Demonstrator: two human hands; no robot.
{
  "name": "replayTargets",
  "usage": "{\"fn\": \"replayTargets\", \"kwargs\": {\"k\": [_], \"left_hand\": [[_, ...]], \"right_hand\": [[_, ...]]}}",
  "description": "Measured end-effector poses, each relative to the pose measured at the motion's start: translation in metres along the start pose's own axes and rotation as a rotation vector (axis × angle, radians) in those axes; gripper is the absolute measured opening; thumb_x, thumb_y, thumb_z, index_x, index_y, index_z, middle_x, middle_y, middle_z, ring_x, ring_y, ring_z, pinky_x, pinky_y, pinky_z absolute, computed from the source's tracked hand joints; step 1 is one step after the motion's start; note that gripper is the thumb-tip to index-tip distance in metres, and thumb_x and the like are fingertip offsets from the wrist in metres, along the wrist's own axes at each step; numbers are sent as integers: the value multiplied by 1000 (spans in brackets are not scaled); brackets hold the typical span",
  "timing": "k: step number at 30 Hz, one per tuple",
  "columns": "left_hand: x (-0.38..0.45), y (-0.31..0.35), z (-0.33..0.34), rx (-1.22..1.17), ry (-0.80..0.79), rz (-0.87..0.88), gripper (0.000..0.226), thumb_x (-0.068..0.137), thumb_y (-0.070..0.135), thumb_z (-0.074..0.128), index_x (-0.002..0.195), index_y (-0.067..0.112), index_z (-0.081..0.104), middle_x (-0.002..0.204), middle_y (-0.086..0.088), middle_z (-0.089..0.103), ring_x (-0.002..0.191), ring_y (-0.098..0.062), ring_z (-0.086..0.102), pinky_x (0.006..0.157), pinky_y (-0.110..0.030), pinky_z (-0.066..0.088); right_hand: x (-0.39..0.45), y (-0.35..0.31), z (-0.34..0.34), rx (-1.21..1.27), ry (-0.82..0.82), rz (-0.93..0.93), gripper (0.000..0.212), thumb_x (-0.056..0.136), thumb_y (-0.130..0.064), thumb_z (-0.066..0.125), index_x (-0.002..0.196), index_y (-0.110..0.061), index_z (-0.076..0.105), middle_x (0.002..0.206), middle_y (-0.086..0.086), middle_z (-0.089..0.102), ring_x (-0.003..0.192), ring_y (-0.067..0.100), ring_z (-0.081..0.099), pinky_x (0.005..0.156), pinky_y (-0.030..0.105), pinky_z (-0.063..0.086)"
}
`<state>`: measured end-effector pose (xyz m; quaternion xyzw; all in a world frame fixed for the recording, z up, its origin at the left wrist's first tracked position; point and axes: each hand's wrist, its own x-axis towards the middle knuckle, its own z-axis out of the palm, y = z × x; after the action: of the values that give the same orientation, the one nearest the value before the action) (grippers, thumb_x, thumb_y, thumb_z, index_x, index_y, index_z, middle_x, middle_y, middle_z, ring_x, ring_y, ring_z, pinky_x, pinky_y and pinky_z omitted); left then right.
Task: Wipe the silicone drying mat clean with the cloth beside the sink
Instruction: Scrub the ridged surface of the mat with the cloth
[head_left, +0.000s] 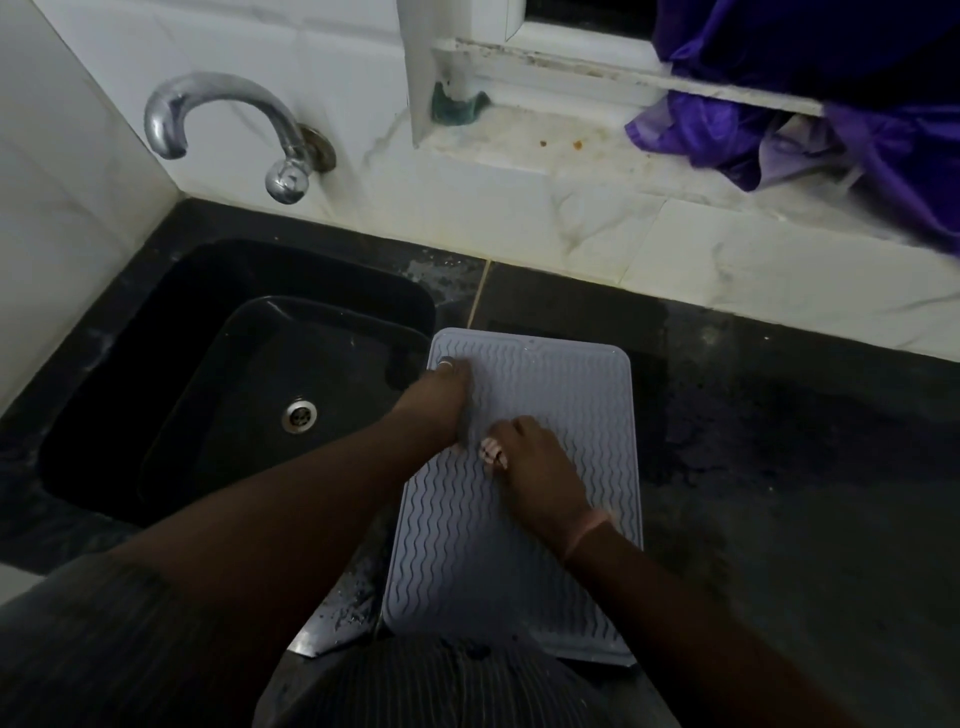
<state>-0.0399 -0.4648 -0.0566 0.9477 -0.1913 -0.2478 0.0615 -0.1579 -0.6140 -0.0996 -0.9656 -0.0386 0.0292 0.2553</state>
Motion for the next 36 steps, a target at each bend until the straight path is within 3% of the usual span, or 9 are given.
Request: {"fn": "replayTargets", "kwargs": {"k": [3, 8, 15, 22, 24, 27, 28, 32, 36], "left_hand": [[5, 1, 6, 154, -55, 43, 109, 83, 25, 79, 162, 13, 5, 162, -18, 22, 141, -40, 37, 106, -53, 49], [13, 8, 4, 248, -161, 37, 114, 83, 27, 80, 163, 16, 0, 169, -15, -3, 149, -42, 21, 111, -55, 42], [10, 4, 3, 289, -166, 75, 120, 77, 25, 85, 163, 18, 2, 170, -15, -5, 151, -42, 16, 114, -55, 38], [12, 6, 2, 253, -178, 44, 121, 78, 18, 84, 163, 19, -1, 169, -13, -9, 151, -43, 15, 112, -55, 41], [15, 9, 6, 190, -189, 25, 111, 85, 18, 78, 163, 17, 0, 169, -14, -9, 150, -44, 15, 112, -57, 40], [17, 14, 13, 196, -92, 71, 61, 106, 32, 40, 162, 17, 19, 169, -11, 12, 147, -42, 29, 112, -58, 37], [17, 15, 12, 187, -92, 63, 61, 106, 31, 41, 161, 16, 20, 168, -13, 13, 146, -43, 30, 112, -58, 38], [14, 12, 0, 179, -188, 28, 122, 76, 14, 86, 163, 12, 0, 168, -19, -9, 151, -47, 13, 115, -57, 39], [11, 17, 0, 229, -192, 8, 116, 83, 11, 80, 162, 8, -5, 168, -20, -10, 152, -46, 12, 115, -57, 39]], "right_hand": [[-35, -4, 9, 5, -41, 3, 37, 88, -20, 63, 124, -21, 57, 122, 5, 56, 102, 24, 56, 81, 37, 53], [-30, 4, 10, -15, -26, -36, 38, 86, -22, 66, 122, -21, 59, 119, 3, 57, 101, 21, 57, 81, 36, 53], [44, 23, -11, -58, 59, -71, 29, 94, -28, 52, 121, -20, 60, 117, 5, 59, 104, 21, 53, 90, 36, 48], [117, 32, -24, -108, 90, 65, 45, 86, -12, 65, 130, -13, 56, 121, 15, 57, 108, 33, 55, 91, 45, 49], [128, 27, -24, -108, 84, 146, 46, 86, -10, 65, 131, -12, 54, 122, 17, 55, 110, 35, 55, 90, 45, 48], [122, 20, -18, -97, 97, 196, 44, 91, -13, 62, 134, -14, 51, 127, 16, 54, 112, 34, 55, 93, 45, 49], [114, 18, -17, -83, 100, 186, 42, 93, -16, 60, 134, -16, 51, 128, 15, 53, 111, 32, 55, 93, 45, 50], [67, 12, -17, -78, 66, 116, 32, 97, -25, 58, 129, -22, 54, 124, 7, 55, 106, 24, 56, 90, 38, 52], [16, 0, -6, -88, 10, 129, 38, 95, -24, 59, 132, -22, 53, 125, 6, 53, 106, 23, 55, 87, 35, 51]]}}
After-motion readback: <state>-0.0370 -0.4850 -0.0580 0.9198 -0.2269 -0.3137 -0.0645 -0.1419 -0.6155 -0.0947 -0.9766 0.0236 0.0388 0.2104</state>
